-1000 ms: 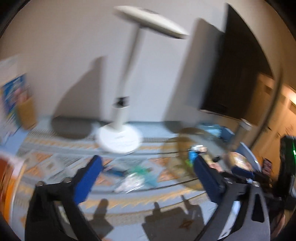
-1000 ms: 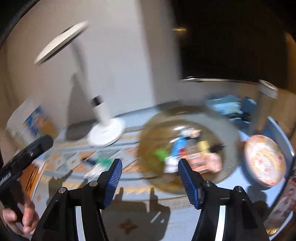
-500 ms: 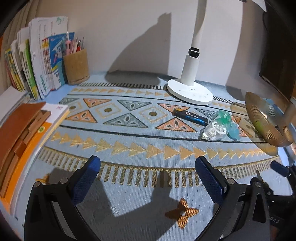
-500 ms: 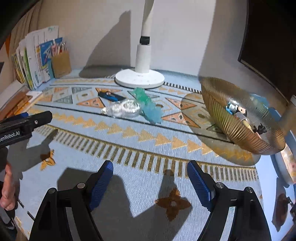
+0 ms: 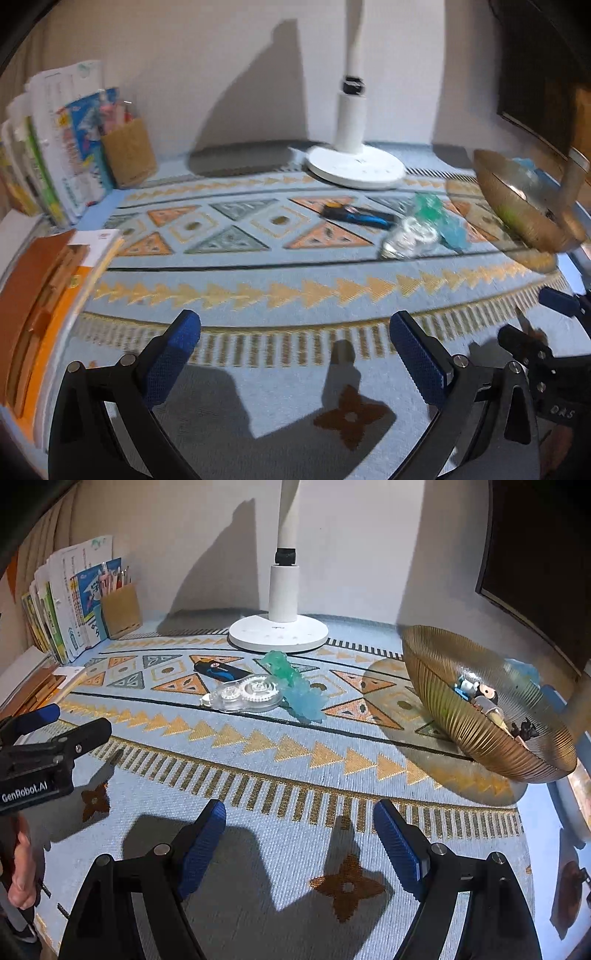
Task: Organize rigid objects
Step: 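Move both open tools back toward the tape dispenser and blue figure, then grasp the clear gear tape dispenser with the left tool while the right tool grasps the blue translucent figure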
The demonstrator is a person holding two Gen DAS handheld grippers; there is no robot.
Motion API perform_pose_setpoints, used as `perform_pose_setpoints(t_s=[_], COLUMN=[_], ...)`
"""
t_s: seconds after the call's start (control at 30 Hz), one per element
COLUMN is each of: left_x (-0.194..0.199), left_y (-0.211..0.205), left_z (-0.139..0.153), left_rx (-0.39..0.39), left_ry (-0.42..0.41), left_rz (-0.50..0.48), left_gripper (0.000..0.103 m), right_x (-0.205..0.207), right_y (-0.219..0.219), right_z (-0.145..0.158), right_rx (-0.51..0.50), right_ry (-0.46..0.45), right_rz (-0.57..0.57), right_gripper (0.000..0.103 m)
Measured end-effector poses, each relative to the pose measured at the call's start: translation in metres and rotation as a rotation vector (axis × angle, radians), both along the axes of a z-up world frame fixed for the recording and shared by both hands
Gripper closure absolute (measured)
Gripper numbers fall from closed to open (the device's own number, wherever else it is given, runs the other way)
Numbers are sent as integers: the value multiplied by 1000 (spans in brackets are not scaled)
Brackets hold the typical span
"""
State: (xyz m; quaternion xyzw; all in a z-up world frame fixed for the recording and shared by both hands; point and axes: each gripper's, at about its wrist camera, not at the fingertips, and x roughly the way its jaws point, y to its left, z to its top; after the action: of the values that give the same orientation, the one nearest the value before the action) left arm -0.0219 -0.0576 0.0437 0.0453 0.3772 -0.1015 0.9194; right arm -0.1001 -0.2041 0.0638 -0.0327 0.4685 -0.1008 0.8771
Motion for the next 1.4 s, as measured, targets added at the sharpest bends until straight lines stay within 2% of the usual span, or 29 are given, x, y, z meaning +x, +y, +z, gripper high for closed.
perform_pose_setpoints(t_s=[0.1, 0.17, 0.23, 0.33, 0.43, 0.53, 0.6, 0.63, 0.77, 0.9, 1.0, 1.1, 1.13, 1.23, 1.3, 1.4], left_x=[10, 15, 26, 49, 74, 93, 96, 98, 109, 113, 109, 102, 100, 80, 63, 35], left_y=[-11, -19, -30, -50, -66, -75, -84, -86, -87, -94, -102, -107, -105, -97, -82, -59], left_z=[4, 15, 25, 27, 17, 6, 0, -2, -7, -16, -20, -19, -17, -7, 3, 12], left_rx=[-55, -47, -41, -13, 19, -7, 19, 26, -2, 1, 26, 51, 31, -29, -76, -104], left_ry=[107, 92, 85, 87, 117, 164, 180, 174, 199, 221, 201, 182, 191, 180, 167, 158], left_rz=[-166, -236, -290, -361, -397, -456, -510, -527, -547, -578, -589, -587, -597, -583, -559, -506], left_gripper=[1, 1, 1, 1, 9, 9, 10, 14, 25, 34, 37, 61, 70, 70, 70, 71], right_x=[3, 4, 12, 35, 64, 85, 92, 96, 111, 126, 128, 121, 118, 102, 88, 57], right_y=[-6, -14, -20, -29, -45, -58, -60, -61, -64, -69, -63, -65, -67, -80, -81, -73], right_z=[0, 6, 16, 28, 17, 2, -4, -6, -13, -24, -23, -19, -17, -4, 5, 16], right_rx=[77, 176, 173, 185, 212, 257, 235, 228, 233, 296, 317, 310, 309, 392, 394, 389], right_ry=[49, 82, 95, 64, 100, 137, 153, 156, 160, 163, 154, 133, 126, 104, 86, 71], right_rz=[25, 50, 55, 44, 14, 8, 21, 33, 65, 89, 128, 116, 102, 74, 60, 64], right_gripper=[22, 22, 22, 22, 24, 40, 40, 40, 43, 47, 60, 63, 70, 70, 70, 70])
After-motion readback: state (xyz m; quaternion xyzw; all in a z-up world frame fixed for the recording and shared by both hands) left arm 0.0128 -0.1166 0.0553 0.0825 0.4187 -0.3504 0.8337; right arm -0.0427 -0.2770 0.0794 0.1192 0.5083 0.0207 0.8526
